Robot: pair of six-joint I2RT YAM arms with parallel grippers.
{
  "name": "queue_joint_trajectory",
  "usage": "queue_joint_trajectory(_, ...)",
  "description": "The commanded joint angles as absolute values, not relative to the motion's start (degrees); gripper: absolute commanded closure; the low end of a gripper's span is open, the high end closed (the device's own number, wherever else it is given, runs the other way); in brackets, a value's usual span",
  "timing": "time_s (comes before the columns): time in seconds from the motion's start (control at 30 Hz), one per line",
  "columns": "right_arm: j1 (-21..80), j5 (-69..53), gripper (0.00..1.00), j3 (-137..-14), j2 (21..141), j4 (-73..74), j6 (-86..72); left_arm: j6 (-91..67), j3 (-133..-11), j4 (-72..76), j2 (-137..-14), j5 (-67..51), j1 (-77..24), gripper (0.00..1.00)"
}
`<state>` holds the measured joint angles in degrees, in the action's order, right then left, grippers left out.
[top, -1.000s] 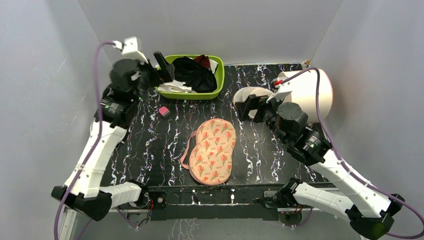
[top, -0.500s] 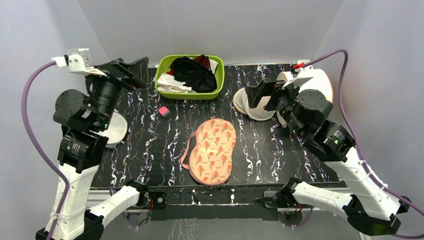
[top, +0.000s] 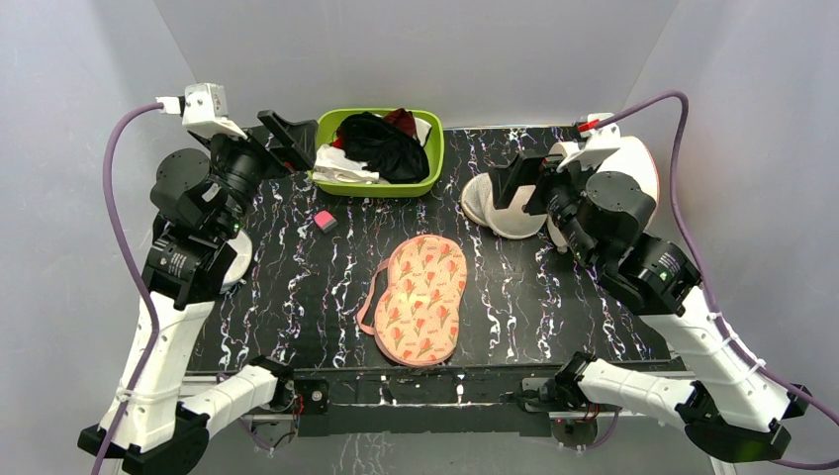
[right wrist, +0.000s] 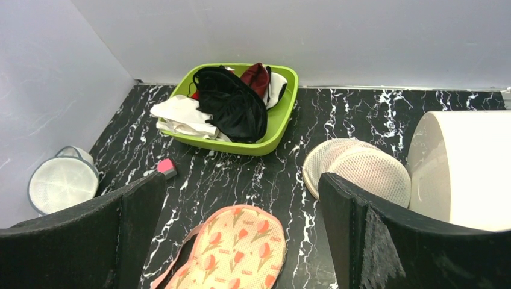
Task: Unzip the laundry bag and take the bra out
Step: Reset both arms
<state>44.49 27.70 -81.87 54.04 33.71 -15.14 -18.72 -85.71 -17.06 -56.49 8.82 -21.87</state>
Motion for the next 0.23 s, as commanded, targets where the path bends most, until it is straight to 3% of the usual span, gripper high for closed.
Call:
queue_joint_trajectory(0.0, 44.2, 29.4, 0.02, -83.4, 53.7, 34.1, -16.1, -19.5, -86.6, -16.8, -55.9, 9.1, -21.8, 0.02)
queue_joint_trajectory(0.2, 44.3, 28.0, 0.02, -79.6, 50.0, 31.2, -13.7, -20.7, -84.5, -15.4, -55.6, 8.0, -21.8, 0.01)
